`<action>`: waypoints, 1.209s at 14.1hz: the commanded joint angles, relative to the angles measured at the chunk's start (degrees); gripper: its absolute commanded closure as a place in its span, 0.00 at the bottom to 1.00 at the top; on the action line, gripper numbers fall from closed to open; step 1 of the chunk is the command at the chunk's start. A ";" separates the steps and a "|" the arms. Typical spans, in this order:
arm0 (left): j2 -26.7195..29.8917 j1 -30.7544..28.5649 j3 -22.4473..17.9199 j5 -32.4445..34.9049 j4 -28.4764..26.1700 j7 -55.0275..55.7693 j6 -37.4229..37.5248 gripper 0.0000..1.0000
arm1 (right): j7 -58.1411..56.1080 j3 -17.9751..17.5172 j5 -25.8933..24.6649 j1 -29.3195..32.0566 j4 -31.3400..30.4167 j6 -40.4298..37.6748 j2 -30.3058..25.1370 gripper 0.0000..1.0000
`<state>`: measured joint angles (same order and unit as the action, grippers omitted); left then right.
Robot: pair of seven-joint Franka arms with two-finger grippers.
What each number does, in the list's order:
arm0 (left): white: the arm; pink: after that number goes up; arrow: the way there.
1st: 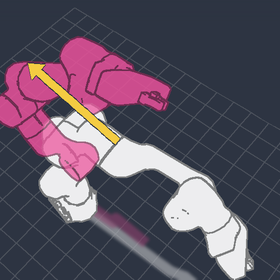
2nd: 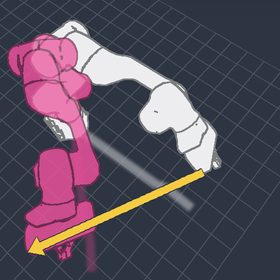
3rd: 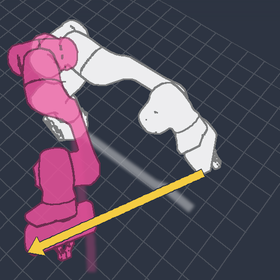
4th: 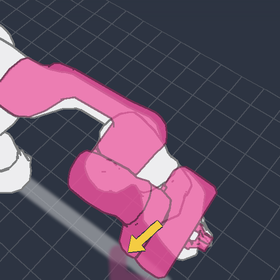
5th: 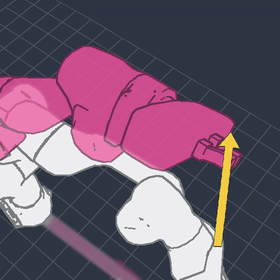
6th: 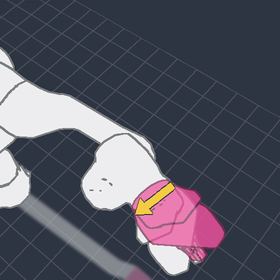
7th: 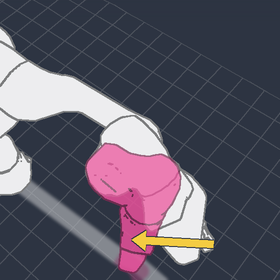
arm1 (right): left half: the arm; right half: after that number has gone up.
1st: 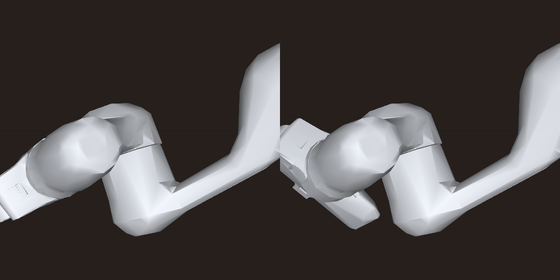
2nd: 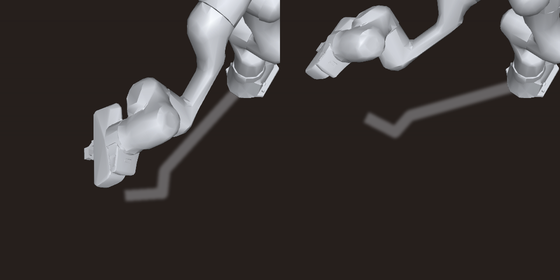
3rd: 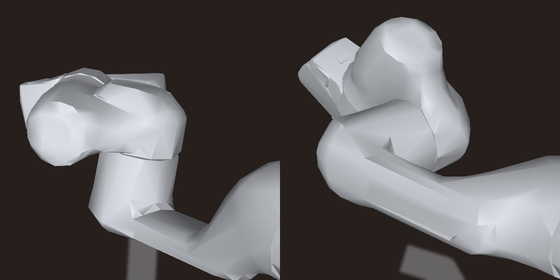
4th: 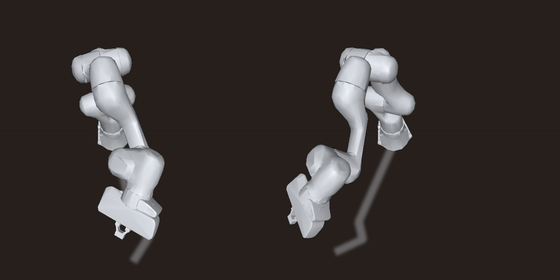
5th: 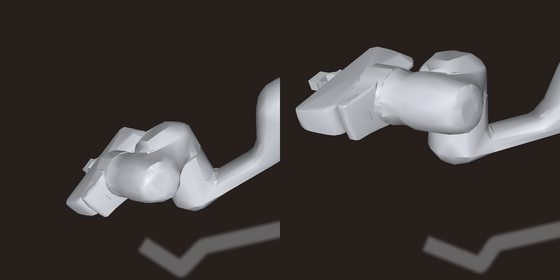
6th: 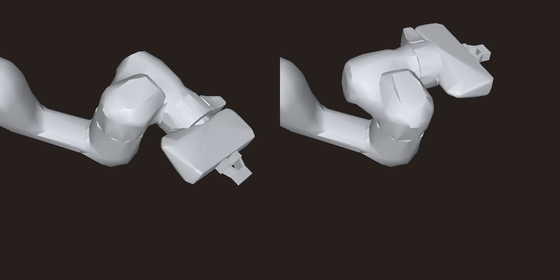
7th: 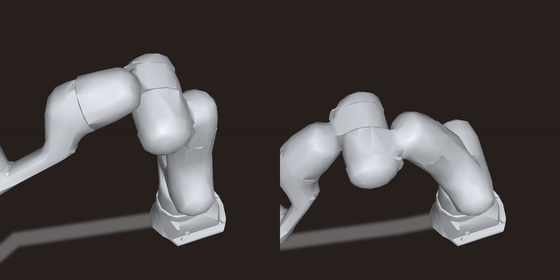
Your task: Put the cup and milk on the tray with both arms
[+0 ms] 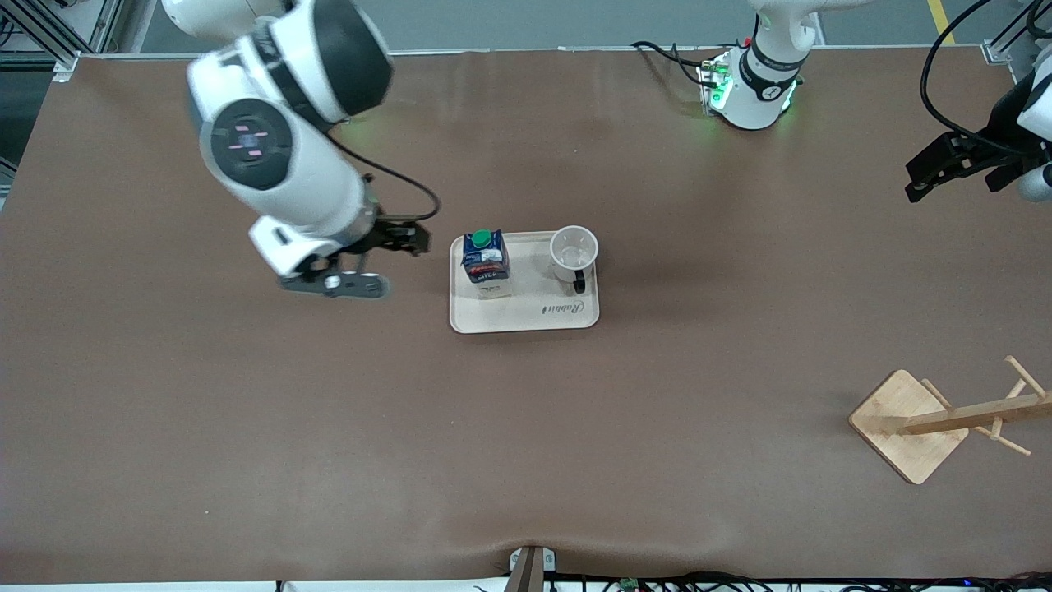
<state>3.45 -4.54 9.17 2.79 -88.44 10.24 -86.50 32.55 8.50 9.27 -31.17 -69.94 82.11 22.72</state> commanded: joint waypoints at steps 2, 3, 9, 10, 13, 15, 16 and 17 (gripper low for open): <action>0.68 -0.29 0.06 -0.59 -0.86 -0.66 -0.86 0.00 | -1.87 -0.85 -0.13 9.80 1.21 -2.75 -4.42 0.00; 0.59 -0.29 0.06 -0.59 -0.86 -0.58 -0.95 0.00 | -3.27 -0.24 -0.13 11.20 1.21 -3.18 -5.39 0.00; 0.41 -0.29 0.06 -0.59 -0.77 -0.66 -1.30 0.00 | -20.67 0.56 -8.83 17.43 -2.65 -9.87 -12.60 0.00; 0.41 -0.29 0.06 -0.68 -0.77 -0.66 -1.30 0.00 | -22.34 0.47 -8.49 19.89 -3.62 -9.26 -13.13 0.00; 0.41 -0.29 0.06 -0.68 -0.77 -0.66 -1.30 0.00 | -24.99 0.91 -9.27 22.45 -9.04 -8.47 -17.51 0.00; 0.41 -0.38 0.06 -0.68 -0.86 -0.66 -1.30 0.00 | -29.45 0.91 -8.57 25.62 -14.33 -5.48 -21.47 0.00; 0.41 -0.38 0.06 -0.68 -0.86 -0.66 -1.30 0.00 | -31.13 1.00 -8.66 25.98 -15.31 -5.12 -22.88 0.00; 0.41 -0.38 0.06 -0.68 -0.86 -0.66 -1.30 0.00 | -31.23 1.08 -8.66 26.59 -15.84 -5.12 -24.03 0.00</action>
<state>3.38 -4.57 9.16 2.79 -88.80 10.21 -87.16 2.89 10.34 1.18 -5.67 -80.40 75.27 4.24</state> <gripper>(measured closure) 0.000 0.000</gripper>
